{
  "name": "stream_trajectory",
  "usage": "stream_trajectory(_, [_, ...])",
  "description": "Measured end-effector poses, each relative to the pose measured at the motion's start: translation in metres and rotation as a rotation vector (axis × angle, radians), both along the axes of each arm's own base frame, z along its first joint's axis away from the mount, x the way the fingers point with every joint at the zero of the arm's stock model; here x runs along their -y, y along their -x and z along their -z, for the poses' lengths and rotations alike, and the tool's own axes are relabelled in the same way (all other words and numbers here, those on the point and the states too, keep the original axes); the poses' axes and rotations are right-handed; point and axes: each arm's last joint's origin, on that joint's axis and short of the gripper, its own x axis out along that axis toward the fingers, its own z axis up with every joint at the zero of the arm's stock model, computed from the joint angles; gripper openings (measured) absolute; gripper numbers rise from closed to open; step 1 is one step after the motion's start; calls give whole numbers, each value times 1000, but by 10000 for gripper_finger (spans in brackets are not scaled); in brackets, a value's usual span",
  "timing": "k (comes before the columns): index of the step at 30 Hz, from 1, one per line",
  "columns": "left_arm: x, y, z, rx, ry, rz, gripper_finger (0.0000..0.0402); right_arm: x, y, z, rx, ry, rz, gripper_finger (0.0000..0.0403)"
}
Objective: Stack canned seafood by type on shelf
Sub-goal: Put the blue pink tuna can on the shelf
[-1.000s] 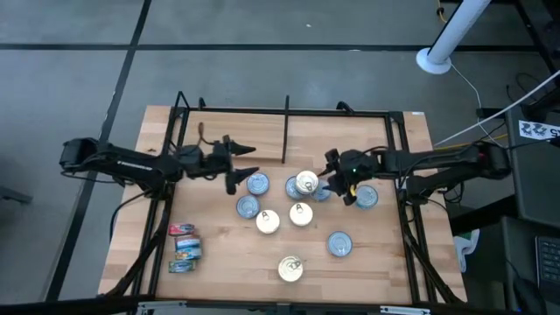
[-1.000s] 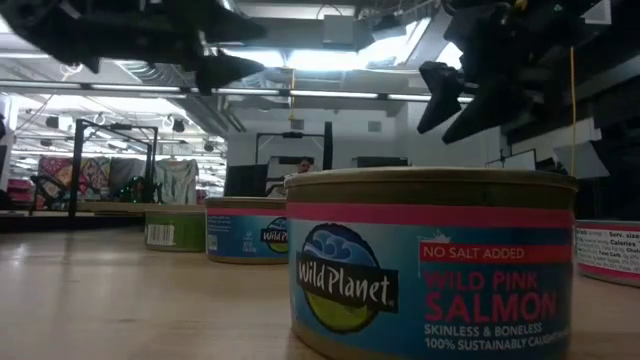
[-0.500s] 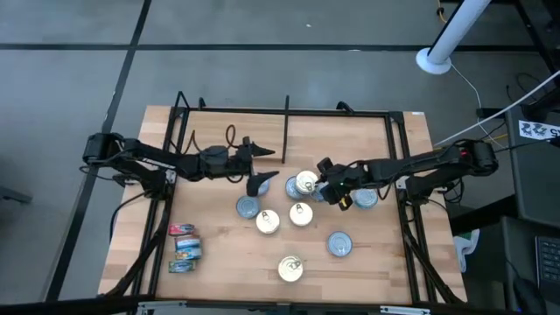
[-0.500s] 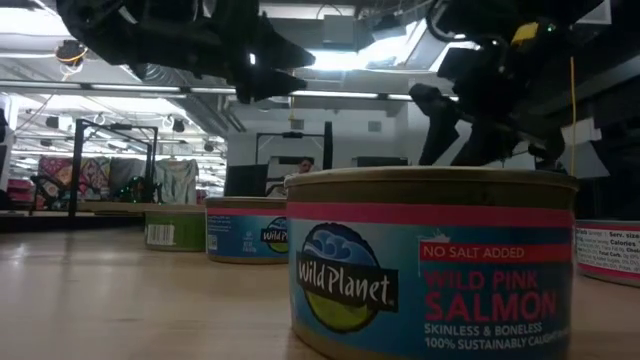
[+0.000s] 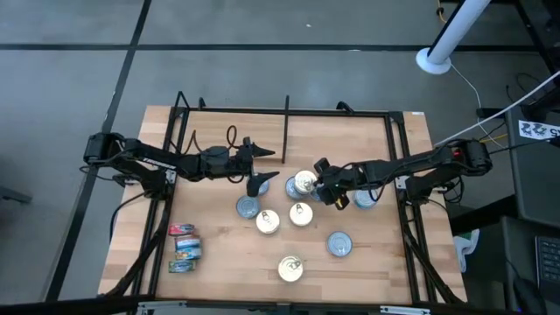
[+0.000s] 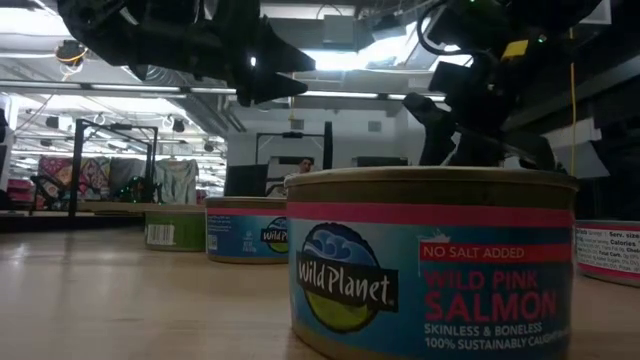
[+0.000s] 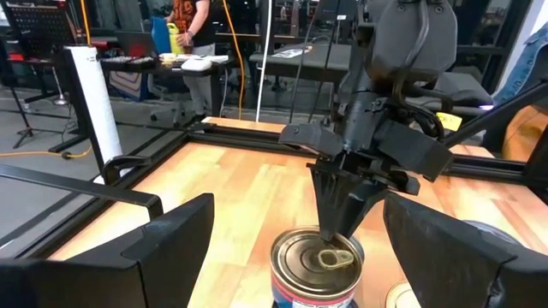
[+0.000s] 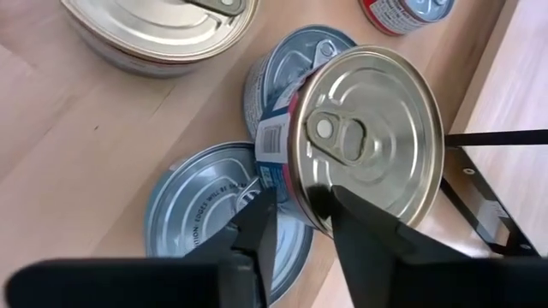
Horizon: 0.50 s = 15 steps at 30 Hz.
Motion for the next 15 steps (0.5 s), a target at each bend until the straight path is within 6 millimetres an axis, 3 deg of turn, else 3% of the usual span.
stream_trajectory(10, [2, 0, 0, 0, -5, 9, 336, 0, -2, -1, 28, -10, -3, 43])
stream_trajectory(15, [13, -1, 0, -23, -107, 67, 336, 0, -2, -1, 27, -14, -5, 23])
